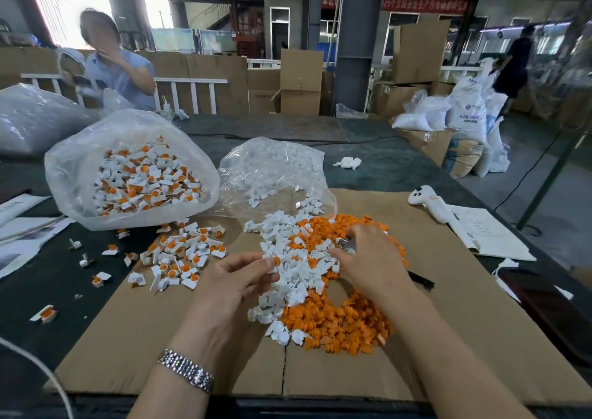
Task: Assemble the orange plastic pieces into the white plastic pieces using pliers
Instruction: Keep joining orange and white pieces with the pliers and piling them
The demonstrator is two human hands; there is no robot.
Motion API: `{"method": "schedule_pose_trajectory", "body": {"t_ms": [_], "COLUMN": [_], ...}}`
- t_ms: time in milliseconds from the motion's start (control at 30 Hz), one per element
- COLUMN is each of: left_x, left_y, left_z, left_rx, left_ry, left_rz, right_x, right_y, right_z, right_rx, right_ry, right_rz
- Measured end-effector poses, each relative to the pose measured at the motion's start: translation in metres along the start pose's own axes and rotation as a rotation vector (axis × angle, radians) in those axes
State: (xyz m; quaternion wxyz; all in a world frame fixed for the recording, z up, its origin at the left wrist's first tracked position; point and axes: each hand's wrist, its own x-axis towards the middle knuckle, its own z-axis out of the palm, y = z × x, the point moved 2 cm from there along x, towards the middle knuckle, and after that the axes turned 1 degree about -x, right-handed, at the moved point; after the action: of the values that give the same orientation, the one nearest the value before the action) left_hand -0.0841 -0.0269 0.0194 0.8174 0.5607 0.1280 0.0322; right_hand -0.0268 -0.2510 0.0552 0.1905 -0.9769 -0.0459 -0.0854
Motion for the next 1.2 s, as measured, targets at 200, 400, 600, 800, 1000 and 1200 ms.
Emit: {"method": "schedule_pose_trajectory", "body": {"t_ms": [200, 400, 600, 800, 1000, 1200], "left_x": [0.002, 0.005, 0.006, 0.004, 0.003, 0.003], "left_y": [-0.002, -0.001, 0.001, 0.007, 0.011, 0.008], "left_z": [0.0, -0.001, 0.001, 0.014, 0.017, 0.015], "left_rx": [-0.059, -0.101, -0.178, -0.206, -0.196, -0.135], "left_ry": [-0.013, 0.013, 0.043, 0.013, 0.024, 0.059], "left_rz": [-0.023, -0.021, -0.012, 0.025, 0.05, 0.069], "right_x": [0.014, 0.018, 0.018, -0.012, -0.029, -0.035], "right_y": [0.039, 0.035, 0.018, -0.033, -0.058, -0.064], "right_z": [0.008, 0.005, -0.023, -0.04, -0.034, -0.026], "right_rx": [-0.33, -0.337, -0.134, 0.473, 0.367, 0.325], "right_ry": [-0.28, -0.236, -0.182, -0.639, -0.68, -0.631], "right_rz": [0.159, 0.111, 0.078, 0.01, -0.115, -0.193]}}
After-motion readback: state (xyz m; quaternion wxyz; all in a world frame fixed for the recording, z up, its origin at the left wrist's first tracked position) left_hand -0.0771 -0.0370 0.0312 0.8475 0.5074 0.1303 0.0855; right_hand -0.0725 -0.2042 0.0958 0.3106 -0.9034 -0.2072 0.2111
